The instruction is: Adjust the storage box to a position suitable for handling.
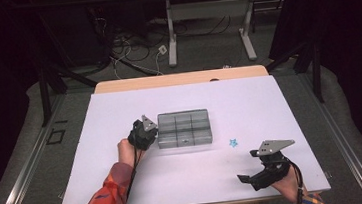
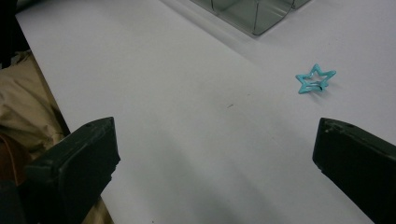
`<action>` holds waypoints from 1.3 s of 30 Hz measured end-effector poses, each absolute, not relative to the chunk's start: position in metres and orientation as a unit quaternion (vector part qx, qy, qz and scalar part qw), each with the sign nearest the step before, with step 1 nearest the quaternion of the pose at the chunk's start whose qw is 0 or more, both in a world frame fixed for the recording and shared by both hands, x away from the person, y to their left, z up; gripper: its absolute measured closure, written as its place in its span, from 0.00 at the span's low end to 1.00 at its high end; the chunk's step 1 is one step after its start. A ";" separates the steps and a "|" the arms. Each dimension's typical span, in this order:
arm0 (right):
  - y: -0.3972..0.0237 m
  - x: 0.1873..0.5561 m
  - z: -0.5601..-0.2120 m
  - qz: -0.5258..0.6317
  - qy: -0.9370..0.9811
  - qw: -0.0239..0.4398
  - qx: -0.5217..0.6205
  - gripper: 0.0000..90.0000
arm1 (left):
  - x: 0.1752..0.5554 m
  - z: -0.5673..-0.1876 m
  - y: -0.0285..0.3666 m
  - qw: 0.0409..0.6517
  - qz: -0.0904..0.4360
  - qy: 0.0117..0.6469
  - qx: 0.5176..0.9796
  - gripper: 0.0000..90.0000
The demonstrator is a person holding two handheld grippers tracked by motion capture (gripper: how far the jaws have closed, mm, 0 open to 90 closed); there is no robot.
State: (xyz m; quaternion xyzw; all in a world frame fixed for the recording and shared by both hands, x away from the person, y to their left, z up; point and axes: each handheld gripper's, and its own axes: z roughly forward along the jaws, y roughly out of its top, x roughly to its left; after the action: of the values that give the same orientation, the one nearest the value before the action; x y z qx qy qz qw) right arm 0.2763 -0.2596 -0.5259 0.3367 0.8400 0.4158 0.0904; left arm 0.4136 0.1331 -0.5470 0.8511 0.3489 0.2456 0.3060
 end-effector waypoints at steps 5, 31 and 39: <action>-0.260 0.276 -0.526 0.416 0.840 0.091 0.337 0.00 | 0.414 -0.547 0.130 0.305 0.245 0.346 0.853 1.00; -0.259 0.276 -0.526 0.415 0.840 0.089 0.337 0.00 | 0.414 -0.550 0.122 0.309 0.251 0.344 0.850 1.00; -0.259 0.276 -0.526 0.414 0.841 0.090 0.337 0.00 | 0.412 -0.547 0.125 0.311 0.241 0.344 0.852 0.97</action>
State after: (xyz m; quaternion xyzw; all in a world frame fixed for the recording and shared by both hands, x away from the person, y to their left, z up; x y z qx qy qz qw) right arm 0.2762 -0.2595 -0.5263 0.3365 0.8410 0.4140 0.0899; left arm 0.4123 0.1253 -0.5469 0.8522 0.3444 0.2414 0.3112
